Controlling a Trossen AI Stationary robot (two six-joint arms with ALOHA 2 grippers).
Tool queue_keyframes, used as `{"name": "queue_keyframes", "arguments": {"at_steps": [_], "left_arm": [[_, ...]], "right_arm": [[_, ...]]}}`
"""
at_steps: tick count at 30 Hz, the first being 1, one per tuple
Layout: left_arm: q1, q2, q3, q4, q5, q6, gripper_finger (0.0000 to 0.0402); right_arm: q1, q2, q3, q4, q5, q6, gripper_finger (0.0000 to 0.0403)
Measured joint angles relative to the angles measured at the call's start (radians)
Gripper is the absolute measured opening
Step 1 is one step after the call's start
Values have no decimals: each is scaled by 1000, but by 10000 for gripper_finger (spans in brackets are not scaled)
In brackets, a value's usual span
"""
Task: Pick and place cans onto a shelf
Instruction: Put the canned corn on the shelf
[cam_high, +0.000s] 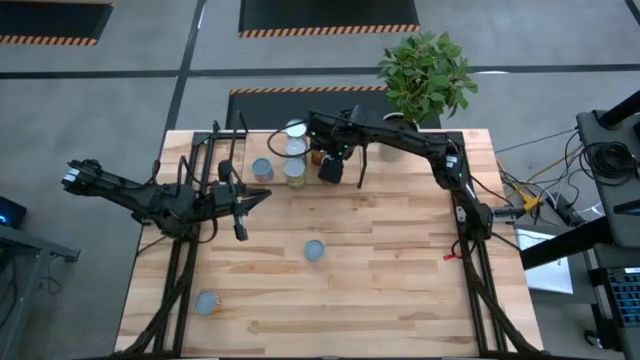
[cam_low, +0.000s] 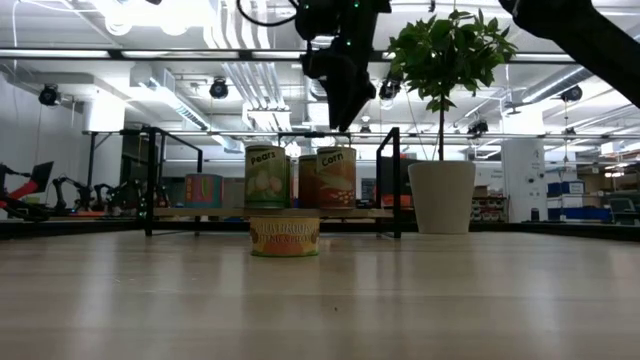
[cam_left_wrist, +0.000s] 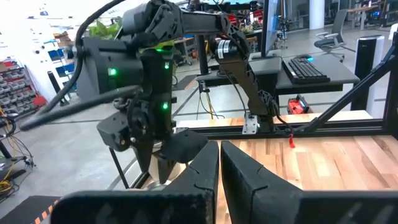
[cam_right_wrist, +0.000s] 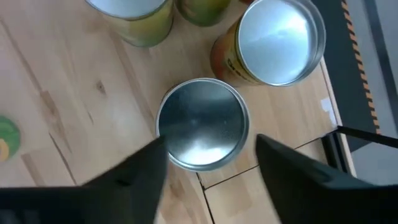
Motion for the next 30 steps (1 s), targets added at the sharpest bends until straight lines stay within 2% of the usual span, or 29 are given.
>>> {"name": "queue_keyframes", "arguments": {"at_steps": [5, 8, 17, 30], "left_arm": [[0, 0, 0, 0, 0, 0, 0], [0, 0, 0, -1, 0, 0, 0], [0, 0, 0, -1, 0, 0, 0], [0, 0, 0, -1, 0, 0, 0]], "right_arm": [[-3, 14, -37, 22, 8, 13, 82], [-4, 15, -88, 73, 9, 4, 23], [0, 12, -167, 157, 8, 3, 17], [5, 14, -171, 257, -5, -5, 18]]}}
